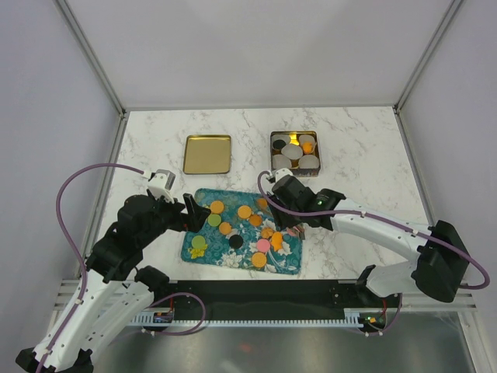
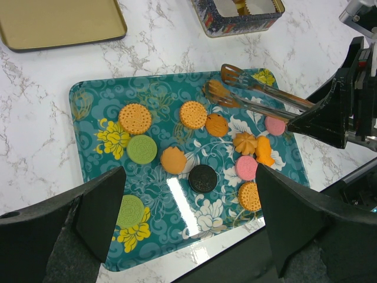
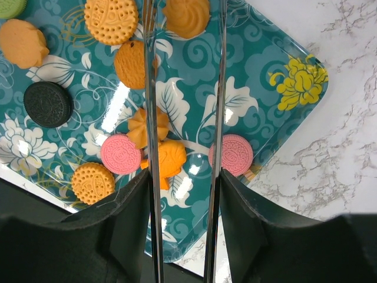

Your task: Pack the cookies

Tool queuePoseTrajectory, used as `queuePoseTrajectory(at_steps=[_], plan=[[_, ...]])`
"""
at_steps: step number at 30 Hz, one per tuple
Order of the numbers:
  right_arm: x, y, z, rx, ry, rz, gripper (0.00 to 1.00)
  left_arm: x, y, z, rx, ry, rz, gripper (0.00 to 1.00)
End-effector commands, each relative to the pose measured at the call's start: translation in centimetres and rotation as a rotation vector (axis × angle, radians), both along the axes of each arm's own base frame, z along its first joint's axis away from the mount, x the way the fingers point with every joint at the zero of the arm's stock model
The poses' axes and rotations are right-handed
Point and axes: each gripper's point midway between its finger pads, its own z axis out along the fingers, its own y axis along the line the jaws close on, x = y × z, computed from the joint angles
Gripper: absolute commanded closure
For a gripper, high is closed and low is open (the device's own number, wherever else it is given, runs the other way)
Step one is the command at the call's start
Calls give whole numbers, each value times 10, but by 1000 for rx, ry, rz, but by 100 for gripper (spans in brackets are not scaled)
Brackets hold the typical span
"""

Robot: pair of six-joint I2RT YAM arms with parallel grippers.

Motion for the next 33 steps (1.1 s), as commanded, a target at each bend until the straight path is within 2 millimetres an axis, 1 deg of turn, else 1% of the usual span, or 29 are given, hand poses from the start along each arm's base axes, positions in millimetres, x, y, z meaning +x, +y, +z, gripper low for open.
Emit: queuePoseTrajectory(at_steps=[1,12,17,18,19,22,29,31,33], plan=[[5,6,2,15,-25,-5,45,3,1,4,11,-27,-1,0],[6,10,-2,-7,-15,21,46,3,1,4,12,-29,3,0],[7,10,2,-9,-19,20,50,3,1,4,13,-27,3,0],[8,10,4,-8,-24,20,52,3,1,5,12,-29,1,0],[9,10,7,-8,-29,19,56,4,1,4,14,-28,2,0],[9,9,16,-5,-39,19,59,3,1,5,10,-30,2,0],[20,4,54,15,-125,-7,60,3,1,5,11,-30,3,0],[24,0,60,11,-138,-18,60,3,1,4,13,-27,3,0],[33,-5,66,16,-149,-33,60,3,1,5,11,-31,3,0]])
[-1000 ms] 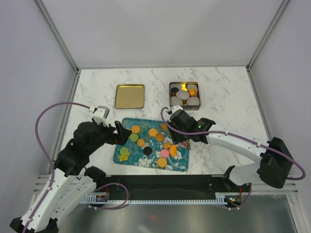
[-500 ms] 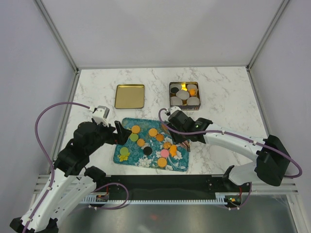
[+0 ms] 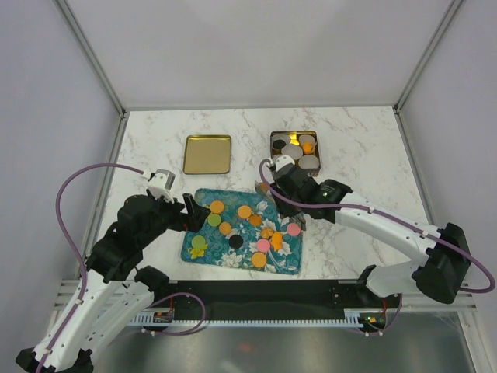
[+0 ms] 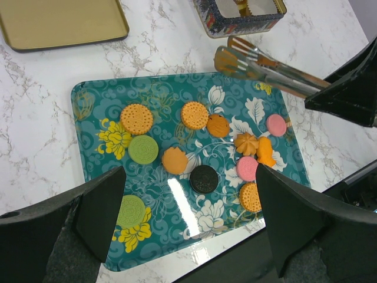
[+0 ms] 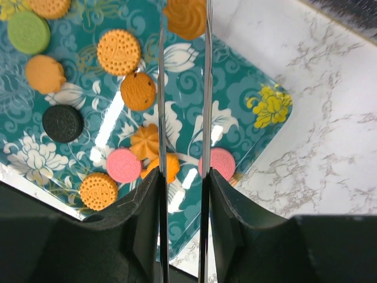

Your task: Pack the cookies

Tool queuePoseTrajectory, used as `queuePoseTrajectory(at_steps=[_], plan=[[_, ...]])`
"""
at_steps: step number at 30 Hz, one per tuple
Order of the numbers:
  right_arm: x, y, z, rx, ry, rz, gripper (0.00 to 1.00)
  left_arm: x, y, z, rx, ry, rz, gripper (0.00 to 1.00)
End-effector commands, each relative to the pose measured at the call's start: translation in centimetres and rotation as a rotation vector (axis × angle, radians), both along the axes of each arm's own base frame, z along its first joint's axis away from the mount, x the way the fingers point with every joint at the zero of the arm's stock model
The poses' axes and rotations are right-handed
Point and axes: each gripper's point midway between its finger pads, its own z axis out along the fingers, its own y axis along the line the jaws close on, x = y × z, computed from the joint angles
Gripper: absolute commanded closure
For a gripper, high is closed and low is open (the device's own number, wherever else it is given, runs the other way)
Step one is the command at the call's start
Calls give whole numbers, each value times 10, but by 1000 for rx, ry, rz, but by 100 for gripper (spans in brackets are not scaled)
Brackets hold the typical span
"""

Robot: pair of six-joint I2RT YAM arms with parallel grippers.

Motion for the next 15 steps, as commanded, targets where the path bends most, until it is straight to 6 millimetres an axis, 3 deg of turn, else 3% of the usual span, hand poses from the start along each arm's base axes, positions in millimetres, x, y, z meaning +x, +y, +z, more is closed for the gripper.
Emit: queuePoseTrajectory(at_steps=[1,8,15], plan=[[27,-12,35,33,-90,-55,60,2,0,4,10,-28,-3,0],[88,-49,66,74,-149,-203,59,3,0,5,9,-27,-1,0],[132,-60,55,54,-133,-281,58,3,1,3,12,-23,0,0]])
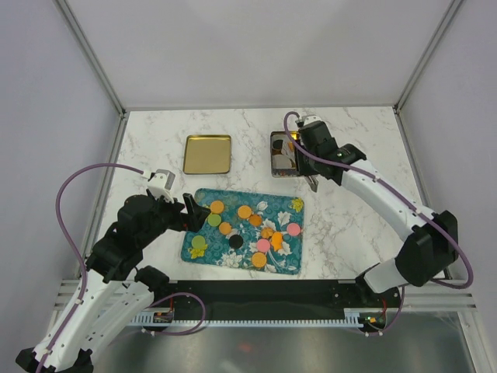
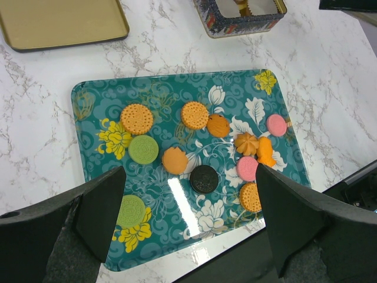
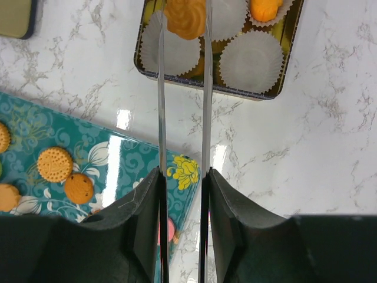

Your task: Pack the cookies

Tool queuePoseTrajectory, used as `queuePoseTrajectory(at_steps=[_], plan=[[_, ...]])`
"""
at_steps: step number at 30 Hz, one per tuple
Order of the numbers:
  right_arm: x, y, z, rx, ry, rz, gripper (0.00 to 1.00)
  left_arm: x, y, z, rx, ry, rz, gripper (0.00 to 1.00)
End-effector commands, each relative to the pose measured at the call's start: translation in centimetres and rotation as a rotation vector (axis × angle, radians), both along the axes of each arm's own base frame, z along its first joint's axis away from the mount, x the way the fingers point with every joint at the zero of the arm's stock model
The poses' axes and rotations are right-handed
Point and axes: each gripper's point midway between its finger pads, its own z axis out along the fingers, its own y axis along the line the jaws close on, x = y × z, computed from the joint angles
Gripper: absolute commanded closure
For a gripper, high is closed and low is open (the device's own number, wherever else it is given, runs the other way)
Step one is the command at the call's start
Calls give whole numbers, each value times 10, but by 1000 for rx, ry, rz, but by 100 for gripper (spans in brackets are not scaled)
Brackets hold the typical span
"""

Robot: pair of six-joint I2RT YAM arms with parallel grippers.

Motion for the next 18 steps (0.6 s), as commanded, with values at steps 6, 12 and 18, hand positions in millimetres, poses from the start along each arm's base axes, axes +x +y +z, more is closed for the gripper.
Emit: queuePoseTrajectory(at_steps=[6,12,18], plan=[[43,1,-13,0,9,-27,58,2,1,3,12,-24,-1,0],[58,-4,-26,-8,22,-52,58,3,1,4,11,-25,3,0],[65,-9,-33,-13,29,-68,58,3,1,2,15,-20,3,0]])
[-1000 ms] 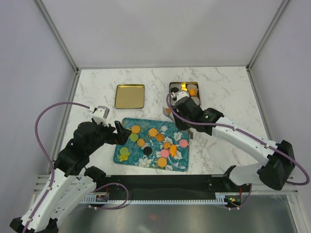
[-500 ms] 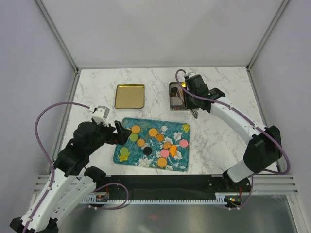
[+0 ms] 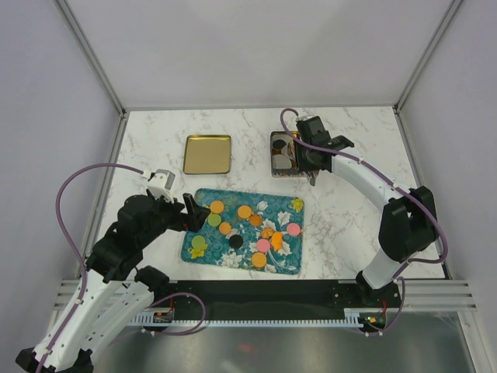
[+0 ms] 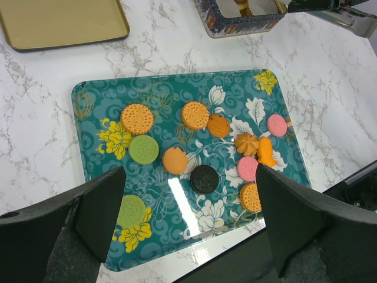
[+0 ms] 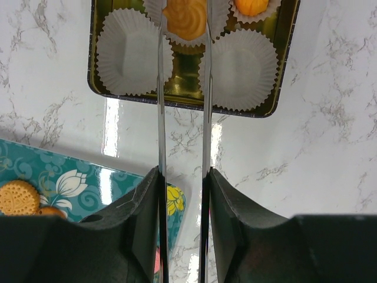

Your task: Pack the cookies

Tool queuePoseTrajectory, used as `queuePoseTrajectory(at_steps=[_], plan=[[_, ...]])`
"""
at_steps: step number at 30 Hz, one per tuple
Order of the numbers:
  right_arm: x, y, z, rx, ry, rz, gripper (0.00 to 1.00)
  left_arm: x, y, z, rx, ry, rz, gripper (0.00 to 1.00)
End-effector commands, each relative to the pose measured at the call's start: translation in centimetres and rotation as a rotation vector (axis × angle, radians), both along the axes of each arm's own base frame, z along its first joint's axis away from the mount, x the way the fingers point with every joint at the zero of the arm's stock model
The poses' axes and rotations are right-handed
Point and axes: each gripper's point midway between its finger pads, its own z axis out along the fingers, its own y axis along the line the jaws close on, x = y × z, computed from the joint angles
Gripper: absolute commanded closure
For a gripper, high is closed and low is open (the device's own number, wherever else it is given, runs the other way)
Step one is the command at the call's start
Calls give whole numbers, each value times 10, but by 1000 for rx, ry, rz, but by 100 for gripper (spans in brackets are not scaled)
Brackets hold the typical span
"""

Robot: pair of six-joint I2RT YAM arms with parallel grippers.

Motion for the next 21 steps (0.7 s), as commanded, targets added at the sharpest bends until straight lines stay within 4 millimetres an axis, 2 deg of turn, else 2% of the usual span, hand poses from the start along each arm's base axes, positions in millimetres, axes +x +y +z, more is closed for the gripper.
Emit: queuePoseTrajectory(at_steps=[1,4,8,13,15,21], plan=[[24,5,22,35,-89,-7,58,2,1,3,13,-23,0,0],[26,3,17,33,-81,-9,58,2,0,2,14,-20,0,0],[27,4,11,37,-68,-10,52,3,1,2,15,-20,3,0],[27,6,13,48,-72,-6,47,3,0,1,16,-16,-2,0],[27,7,17,55,-78,-7,47,3,0,2,15,-19,0,0],[20,8,47,92,-120,6,45,3,0,1,16,-16,-3,0]])
